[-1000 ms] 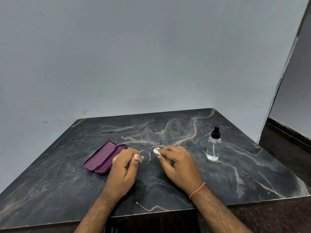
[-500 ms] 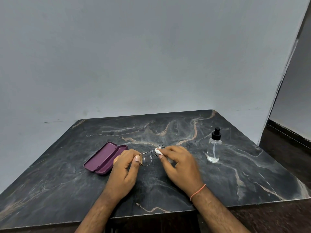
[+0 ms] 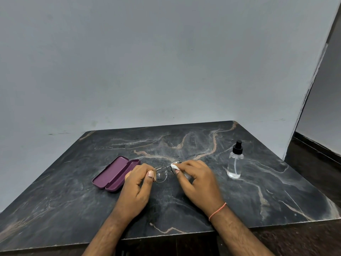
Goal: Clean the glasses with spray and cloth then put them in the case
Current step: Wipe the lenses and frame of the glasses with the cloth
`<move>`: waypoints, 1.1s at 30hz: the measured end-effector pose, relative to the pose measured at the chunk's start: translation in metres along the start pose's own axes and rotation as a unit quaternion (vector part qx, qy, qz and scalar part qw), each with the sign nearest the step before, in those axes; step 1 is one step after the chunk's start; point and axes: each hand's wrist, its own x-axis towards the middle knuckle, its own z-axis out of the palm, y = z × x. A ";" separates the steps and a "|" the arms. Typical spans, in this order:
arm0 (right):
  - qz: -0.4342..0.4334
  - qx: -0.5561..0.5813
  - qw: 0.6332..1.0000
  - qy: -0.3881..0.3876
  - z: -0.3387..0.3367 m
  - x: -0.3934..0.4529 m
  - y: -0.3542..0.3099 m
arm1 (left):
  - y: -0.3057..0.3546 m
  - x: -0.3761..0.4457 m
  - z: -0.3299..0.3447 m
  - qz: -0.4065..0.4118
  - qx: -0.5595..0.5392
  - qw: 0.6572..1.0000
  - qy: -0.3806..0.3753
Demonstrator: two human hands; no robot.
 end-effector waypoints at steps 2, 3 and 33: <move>0.025 -0.019 0.999 0.013 0.000 0.001 0.002 | 0.000 0.000 0.000 -0.002 -0.004 1.000 -0.003; 0.038 -0.027 0.999 0.019 0.001 0.001 0.003 | 0.000 0.000 0.000 -0.004 -0.006 1.000 -0.003; 0.067 -0.050 0.996 0.026 0.001 0.003 0.007 | 0.003 -0.001 -0.001 -0.014 -0.046 0.999 -0.018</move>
